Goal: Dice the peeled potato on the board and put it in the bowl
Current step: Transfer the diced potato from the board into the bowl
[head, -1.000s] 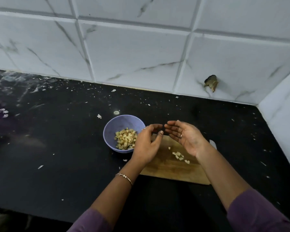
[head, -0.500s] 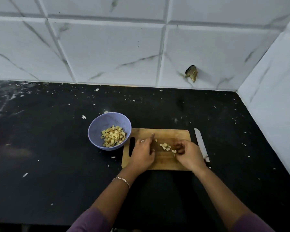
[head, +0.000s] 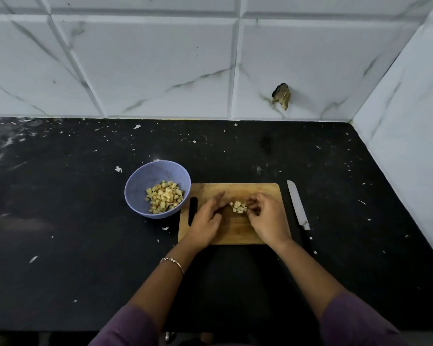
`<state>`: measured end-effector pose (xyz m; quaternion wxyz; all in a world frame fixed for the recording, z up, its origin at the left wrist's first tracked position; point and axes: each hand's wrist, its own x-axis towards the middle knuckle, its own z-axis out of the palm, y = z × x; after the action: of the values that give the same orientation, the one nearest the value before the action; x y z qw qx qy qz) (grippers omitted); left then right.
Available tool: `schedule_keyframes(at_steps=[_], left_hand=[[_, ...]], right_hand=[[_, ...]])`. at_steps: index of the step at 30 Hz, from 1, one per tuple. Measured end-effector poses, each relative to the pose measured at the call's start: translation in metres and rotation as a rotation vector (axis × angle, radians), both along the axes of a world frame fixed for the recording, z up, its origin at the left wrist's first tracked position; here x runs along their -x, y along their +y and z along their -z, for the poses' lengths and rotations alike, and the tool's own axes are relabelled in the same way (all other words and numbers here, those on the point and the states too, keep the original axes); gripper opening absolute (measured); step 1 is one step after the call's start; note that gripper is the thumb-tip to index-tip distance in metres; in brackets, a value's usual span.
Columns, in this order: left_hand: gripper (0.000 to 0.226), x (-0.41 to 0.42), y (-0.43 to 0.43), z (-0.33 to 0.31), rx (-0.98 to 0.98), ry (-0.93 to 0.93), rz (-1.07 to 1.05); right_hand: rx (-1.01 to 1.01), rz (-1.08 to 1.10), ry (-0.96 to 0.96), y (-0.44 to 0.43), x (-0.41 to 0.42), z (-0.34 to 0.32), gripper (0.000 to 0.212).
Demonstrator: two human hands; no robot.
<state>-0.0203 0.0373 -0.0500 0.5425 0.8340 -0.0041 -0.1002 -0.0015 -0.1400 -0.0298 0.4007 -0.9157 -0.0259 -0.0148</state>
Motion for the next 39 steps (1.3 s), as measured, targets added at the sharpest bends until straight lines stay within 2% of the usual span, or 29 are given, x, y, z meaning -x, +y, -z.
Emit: schedule_keyframes(at_steps=[2, 5, 10, 15, 19, 26, 31, 35, 39], left_hand=[[0.061, -0.002, 0.0, -0.001, 0.061, 0.04, -0.025], [0.059, -0.004, -0.001, 0.001, 0.104, 0.055, -0.07], [0.056, -0.006, -0.002, 0.0, 0.097, 0.06, -0.087], [0.051, -0.005, -0.005, 0.005, 0.048, -0.017, -0.12], [0.039, -0.006, -0.008, 0.007, 0.028, -0.049, -0.177], [0.026, -0.009, -0.027, 0.0, -0.104, -0.086, -0.379], [0.028, -0.01, -0.026, 0.0, -0.033, -0.089, -0.448], [0.019, -0.006, -0.018, -0.003, 0.058, -0.107, -0.46], [0.021, -0.005, -0.016, -0.004, 0.082, -0.077, -0.459]], right_hand=[[0.189, -0.063, -0.088, -0.003, 0.003, 0.002, 0.025], [0.427, -0.23, -0.16, 0.002, 0.006, -0.001, 0.04], [0.482, -0.278, -0.17, 0.018, 0.007, 0.006, 0.044], [0.491, -0.234, -0.212, 0.02, 0.002, 0.009, 0.018], [0.452, -0.234, -0.202, 0.017, -0.004, 0.007, 0.014], [0.382, -0.224, -0.093, -0.001, -0.003, 0.002, 0.033], [0.511, -0.312, -0.118, 0.002, 0.007, -0.002, 0.049], [0.679, -0.471, -0.064, 0.006, 0.011, -0.011, 0.079], [0.808, -0.591, -0.086, 0.01, 0.012, -0.016, 0.076]])
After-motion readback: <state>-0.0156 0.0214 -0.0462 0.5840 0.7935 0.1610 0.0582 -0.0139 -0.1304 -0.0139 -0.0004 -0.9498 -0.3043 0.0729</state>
